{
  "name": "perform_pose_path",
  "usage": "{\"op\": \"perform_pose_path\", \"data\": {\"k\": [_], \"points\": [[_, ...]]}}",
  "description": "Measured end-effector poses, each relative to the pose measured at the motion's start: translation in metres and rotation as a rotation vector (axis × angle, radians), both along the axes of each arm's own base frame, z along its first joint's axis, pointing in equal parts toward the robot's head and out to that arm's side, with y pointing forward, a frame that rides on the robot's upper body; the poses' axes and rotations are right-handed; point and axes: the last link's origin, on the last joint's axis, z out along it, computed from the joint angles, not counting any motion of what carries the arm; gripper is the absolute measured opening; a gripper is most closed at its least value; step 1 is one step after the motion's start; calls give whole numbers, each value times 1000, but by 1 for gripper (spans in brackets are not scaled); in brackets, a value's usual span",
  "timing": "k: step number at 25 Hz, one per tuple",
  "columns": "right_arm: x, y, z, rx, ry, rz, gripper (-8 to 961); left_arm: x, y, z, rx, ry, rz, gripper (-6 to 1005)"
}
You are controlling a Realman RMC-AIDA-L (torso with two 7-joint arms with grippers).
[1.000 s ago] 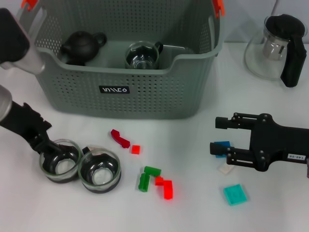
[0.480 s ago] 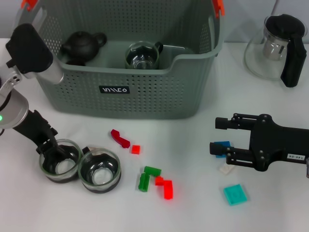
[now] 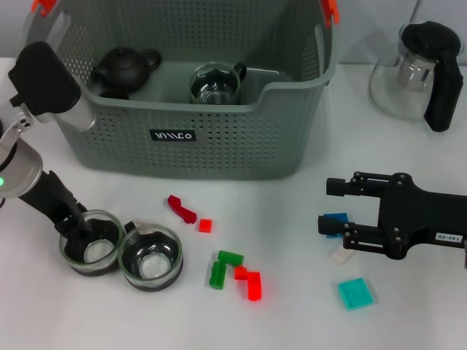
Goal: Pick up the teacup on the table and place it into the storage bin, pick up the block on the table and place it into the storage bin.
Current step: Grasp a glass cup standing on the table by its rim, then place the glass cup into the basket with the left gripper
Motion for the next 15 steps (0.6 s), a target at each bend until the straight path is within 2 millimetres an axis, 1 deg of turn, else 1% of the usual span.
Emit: {"op": "perform_pose_path", "data": {"k": [2, 8, 13, 15], "points": [[0, 0, 0, 0, 0, 0, 669, 0, 0, 0, 2, 0, 3, 437], [0, 0, 1, 0, -1, 1, 668, 0, 1, 1, 5, 1, 6, 232], [1, 0, 1, 1, -3, -1, 669, 0, -1, 2, -2, -3, 17, 30], [1, 0, 2, 1, -3, -1, 669, 0, -1, 4, -2, -5, 15, 30]]}}
